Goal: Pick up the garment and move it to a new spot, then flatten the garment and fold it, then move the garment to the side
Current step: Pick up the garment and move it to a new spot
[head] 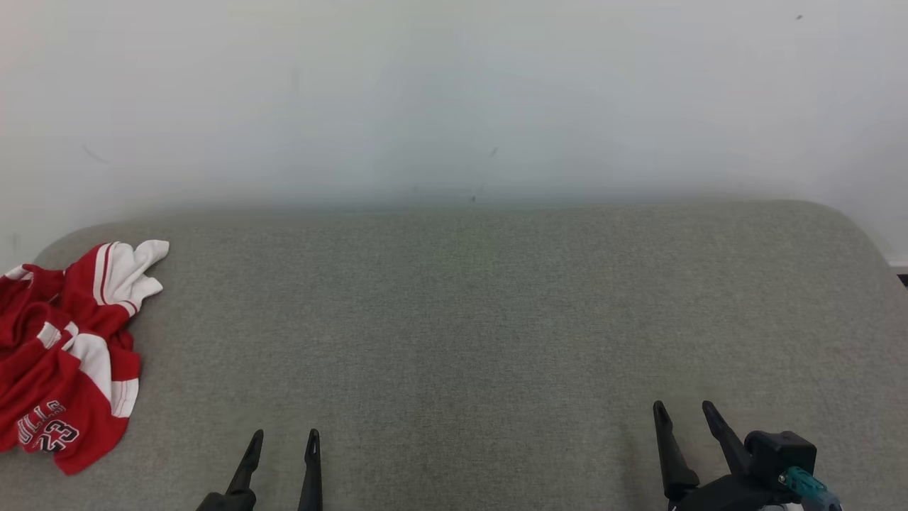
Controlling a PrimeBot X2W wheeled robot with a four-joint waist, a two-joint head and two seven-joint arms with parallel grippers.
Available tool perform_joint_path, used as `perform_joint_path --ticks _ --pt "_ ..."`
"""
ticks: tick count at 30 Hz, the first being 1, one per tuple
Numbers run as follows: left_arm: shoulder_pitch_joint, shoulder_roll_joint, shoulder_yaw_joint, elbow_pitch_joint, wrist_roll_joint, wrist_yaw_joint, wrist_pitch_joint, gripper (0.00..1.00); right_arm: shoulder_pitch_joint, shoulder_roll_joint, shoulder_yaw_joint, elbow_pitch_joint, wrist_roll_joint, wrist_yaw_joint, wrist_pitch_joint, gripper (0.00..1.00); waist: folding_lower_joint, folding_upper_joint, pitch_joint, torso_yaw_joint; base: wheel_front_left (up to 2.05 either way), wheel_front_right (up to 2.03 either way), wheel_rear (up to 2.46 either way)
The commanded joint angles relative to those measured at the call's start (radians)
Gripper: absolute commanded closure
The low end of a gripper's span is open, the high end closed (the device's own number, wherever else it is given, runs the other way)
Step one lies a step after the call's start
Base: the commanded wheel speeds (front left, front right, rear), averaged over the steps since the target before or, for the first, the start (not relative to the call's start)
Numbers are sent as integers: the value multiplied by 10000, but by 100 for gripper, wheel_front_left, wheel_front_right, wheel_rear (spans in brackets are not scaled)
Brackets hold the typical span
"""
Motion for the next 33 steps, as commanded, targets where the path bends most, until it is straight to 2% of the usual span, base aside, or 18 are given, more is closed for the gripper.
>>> perform_joint_path --ticks 1,3,8,26,33 --pt "58 -11 16 13 -1 36 -42 0 113 -20 9 -21 65 -21 -7 0 0 0 -44 214 0 0 0" --pt "85 -10 27 9 -7 57 -41 0 112 -20 43 -43 75 -21 4 0 0 0 -58 305 0 0 0" --pt "180 -12 10 35 19 60 -41 0 229 -18 104 -47 138 -21 18 0 0 0 -141 1029 0 0 0" --pt "530 294 232 56 170 61 -41 0 272 -17 496 294 632 -21 -266 0 0 0 -410 4651 0 0 0" --pt "684 278 607 -454 12 318 -41 0 -314 -23 1027 440 670 -21 -186 0 0 0 73 5053 0 0 0"
